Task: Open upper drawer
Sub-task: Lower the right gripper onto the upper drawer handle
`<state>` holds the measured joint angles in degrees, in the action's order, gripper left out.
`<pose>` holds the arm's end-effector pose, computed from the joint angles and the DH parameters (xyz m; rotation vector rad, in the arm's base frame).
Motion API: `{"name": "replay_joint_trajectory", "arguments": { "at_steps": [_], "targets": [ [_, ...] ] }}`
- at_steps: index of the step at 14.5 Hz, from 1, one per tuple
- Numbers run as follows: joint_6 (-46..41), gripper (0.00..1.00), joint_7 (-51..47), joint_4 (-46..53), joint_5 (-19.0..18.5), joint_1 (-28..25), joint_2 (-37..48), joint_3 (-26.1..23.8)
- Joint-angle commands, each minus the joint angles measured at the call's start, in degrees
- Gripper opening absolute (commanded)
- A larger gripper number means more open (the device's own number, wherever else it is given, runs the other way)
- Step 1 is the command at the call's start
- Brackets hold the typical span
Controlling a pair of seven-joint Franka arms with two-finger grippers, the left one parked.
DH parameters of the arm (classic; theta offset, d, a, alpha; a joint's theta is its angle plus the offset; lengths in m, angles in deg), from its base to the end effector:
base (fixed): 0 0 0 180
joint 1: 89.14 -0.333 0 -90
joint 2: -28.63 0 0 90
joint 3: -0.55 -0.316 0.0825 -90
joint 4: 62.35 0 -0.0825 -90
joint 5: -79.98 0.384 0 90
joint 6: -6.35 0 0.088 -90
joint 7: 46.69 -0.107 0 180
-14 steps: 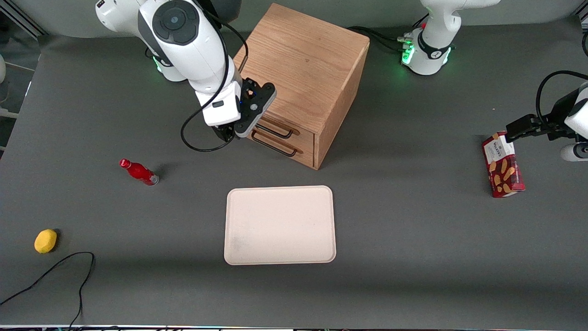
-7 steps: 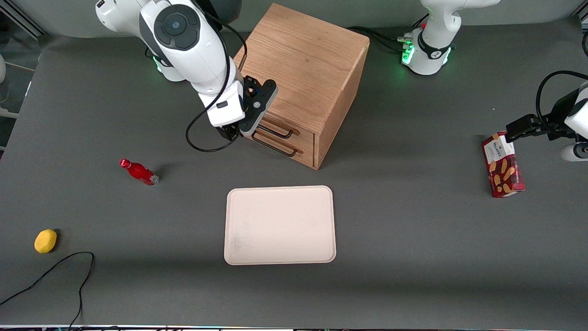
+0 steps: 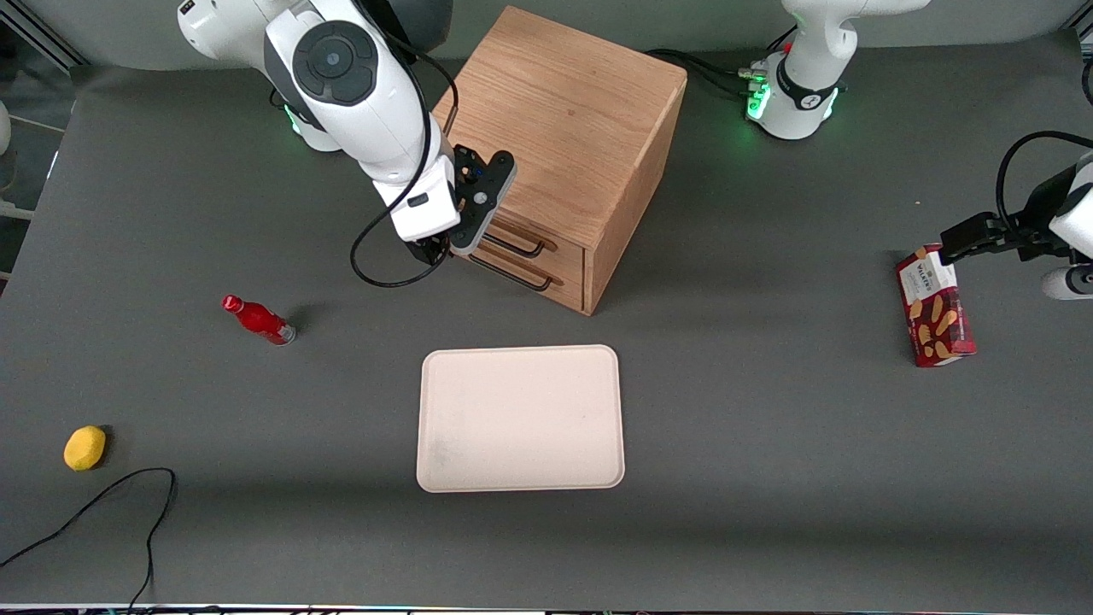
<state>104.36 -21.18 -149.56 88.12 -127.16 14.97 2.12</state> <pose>0.4980 0.3864 0.5188 -2.5996 -1.5209 0.0939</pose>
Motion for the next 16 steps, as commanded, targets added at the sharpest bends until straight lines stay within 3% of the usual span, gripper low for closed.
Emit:
{"name": "replay_joint_trajectory", "arguments": {
  "at_steps": [1,16],
  "targets": [
    [0.95,1.00,1.65,0.11,-0.31,-0.47,-1.45,0.54],
    [7.81,1.00,1.82,-6.13,-2.07,-0.65,-1.55,0.37]
  ]
}}
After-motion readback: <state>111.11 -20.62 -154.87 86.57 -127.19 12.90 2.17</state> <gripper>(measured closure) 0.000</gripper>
